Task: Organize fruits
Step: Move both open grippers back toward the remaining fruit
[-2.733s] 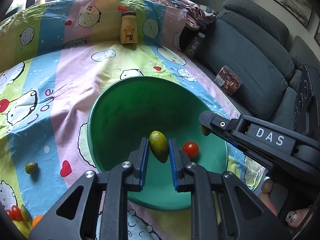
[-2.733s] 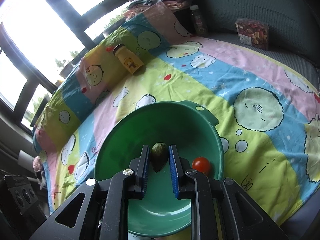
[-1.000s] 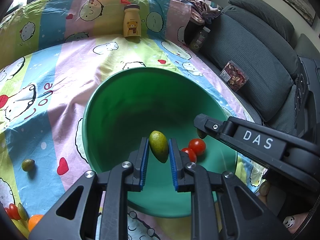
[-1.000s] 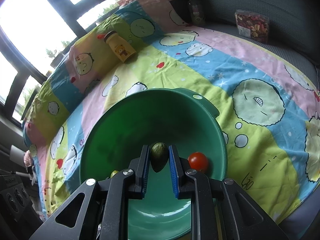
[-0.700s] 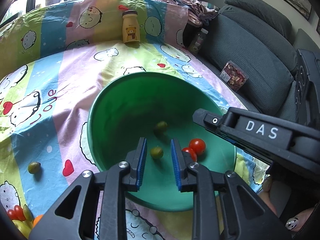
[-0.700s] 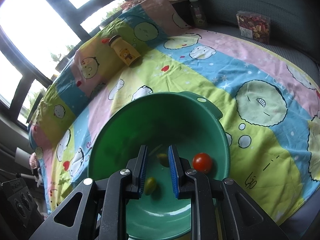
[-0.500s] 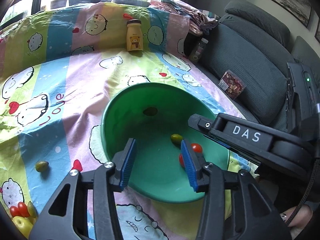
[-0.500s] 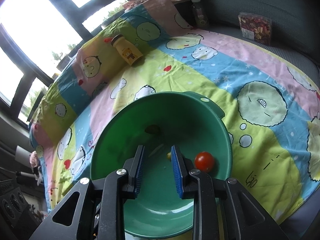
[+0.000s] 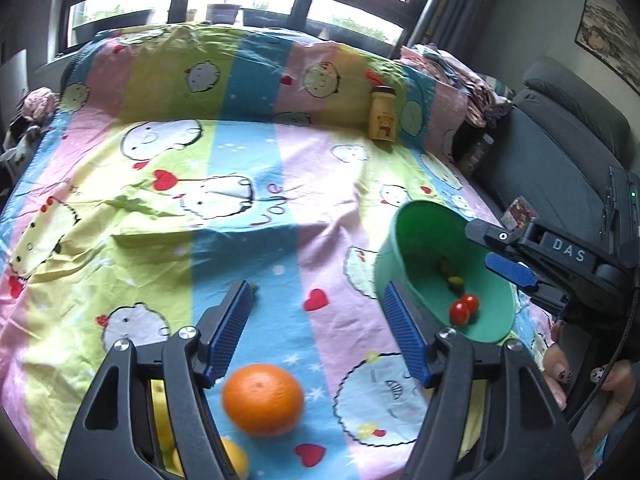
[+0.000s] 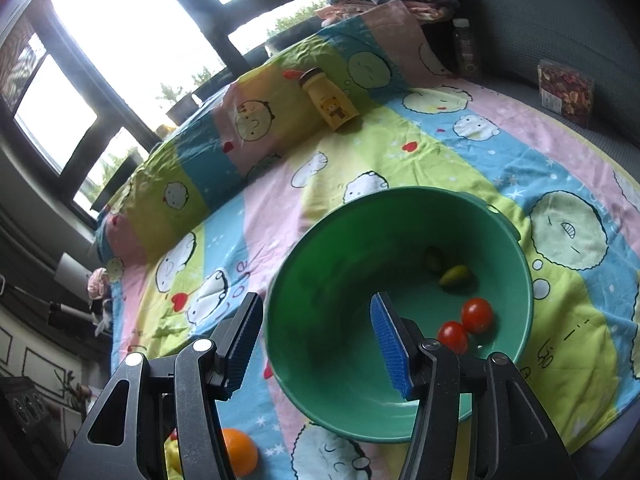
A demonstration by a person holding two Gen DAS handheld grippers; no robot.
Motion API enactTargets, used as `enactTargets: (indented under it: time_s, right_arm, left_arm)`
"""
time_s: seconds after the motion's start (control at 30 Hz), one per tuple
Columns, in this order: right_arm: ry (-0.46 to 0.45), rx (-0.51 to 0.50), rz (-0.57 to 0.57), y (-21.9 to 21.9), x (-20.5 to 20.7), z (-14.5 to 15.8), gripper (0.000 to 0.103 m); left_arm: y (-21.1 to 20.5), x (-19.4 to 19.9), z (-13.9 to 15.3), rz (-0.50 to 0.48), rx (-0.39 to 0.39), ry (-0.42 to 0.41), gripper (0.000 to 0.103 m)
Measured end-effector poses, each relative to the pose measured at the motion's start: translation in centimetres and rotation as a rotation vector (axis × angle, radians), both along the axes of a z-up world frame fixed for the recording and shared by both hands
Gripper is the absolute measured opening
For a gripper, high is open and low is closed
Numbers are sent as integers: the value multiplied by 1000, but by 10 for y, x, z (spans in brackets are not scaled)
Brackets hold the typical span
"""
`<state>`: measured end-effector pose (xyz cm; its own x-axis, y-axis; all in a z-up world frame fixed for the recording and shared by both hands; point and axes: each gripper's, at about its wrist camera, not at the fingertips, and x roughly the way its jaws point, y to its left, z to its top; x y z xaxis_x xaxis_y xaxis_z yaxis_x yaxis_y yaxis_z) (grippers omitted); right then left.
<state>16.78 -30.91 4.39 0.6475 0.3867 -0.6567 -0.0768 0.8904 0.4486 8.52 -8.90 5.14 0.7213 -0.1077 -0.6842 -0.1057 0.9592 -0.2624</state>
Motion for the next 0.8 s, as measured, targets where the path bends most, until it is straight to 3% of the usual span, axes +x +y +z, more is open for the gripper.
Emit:
enactTargets:
  time_s: [0.33,0.57,0.77,0.8]
  right_arm:
    - [9,-61,264,84,-9,-5,57]
    - [82,-45,411,134,-2,-31,57]
    - [176,-121,447,168,10,-64,56]
    - [187,-140,450,172,10,-68,52]
  left_arm:
    - [94,-34,-25,193,-67,107,68]
    - [98,-23,-45,151,-53,152,66]
    - [108,-19,-60,139,-89,211,52]
    - [111,-21,-62,148,-97,218,50]
